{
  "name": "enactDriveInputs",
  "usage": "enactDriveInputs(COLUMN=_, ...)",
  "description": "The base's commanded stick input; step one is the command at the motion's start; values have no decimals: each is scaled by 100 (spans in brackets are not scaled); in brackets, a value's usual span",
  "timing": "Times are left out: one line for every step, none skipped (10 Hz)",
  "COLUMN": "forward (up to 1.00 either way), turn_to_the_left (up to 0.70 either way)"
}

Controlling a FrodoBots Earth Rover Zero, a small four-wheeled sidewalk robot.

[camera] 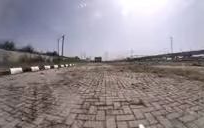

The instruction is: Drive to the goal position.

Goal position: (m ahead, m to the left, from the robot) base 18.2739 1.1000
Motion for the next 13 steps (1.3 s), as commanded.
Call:
enactDriveInputs(forward=100, turn_to_the_left=33)
enactDriveInputs(forward=100, turn_to_the_left=14)
enactDriveInputs(forward=100, turn_to_the_left=7)
enactDriveInputs(forward=100, turn_to_the_left=0)
enactDriveInputs(forward=100, turn_to_the_left=0)
enactDriveInputs(forward=100, turn_to_the_left=0)
enactDriveInputs(forward=100, turn_to_the_left=0)
enactDriveInputs(forward=100, turn_to_the_left=0)
enactDriveInputs(forward=100, turn_to_the_left=0)
enactDriveInputs(forward=100, turn_to_the_left=0)
enactDriveInputs(forward=100, turn_to_the_left=0)
enactDriveInputs(forward=100, turn_to_the_left=0)
enactDriveInputs(forward=100, turn_to_the_left=0)
